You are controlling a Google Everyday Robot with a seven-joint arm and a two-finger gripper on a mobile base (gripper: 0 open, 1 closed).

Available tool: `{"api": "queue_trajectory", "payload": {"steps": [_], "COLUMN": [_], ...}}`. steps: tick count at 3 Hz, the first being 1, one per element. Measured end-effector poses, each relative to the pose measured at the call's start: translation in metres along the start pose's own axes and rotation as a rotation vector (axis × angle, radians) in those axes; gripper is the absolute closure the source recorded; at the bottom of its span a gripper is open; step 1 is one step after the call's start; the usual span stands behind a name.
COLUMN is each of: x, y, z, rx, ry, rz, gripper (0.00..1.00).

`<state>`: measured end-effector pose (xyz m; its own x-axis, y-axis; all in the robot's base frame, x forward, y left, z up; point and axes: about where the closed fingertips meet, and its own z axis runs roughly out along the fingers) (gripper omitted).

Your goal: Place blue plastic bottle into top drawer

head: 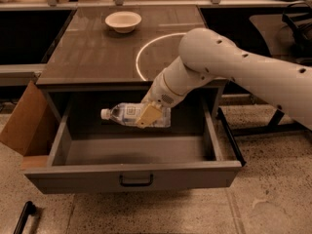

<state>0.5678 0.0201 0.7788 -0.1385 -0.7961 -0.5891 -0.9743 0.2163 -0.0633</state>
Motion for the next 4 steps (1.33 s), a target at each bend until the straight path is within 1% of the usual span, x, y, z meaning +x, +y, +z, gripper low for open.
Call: {"api": "queue_trajectory", "payload": {"steps": [1, 2, 3, 4], "x": [0.001, 0.009, 0.032, 0.055], "y": [0.001, 0.003, 0.004, 0.0], "z": [0.001, 0.016, 0.039, 0.057], "rx": [-0.002, -0.02, -0.015, 0.022], "ry": [0.002, 0.006, 0.014, 0.036], "rz": [0.0, 0.039, 0.138, 0.234], "gripper": [1.0, 1.0, 1.0, 1.0]}}
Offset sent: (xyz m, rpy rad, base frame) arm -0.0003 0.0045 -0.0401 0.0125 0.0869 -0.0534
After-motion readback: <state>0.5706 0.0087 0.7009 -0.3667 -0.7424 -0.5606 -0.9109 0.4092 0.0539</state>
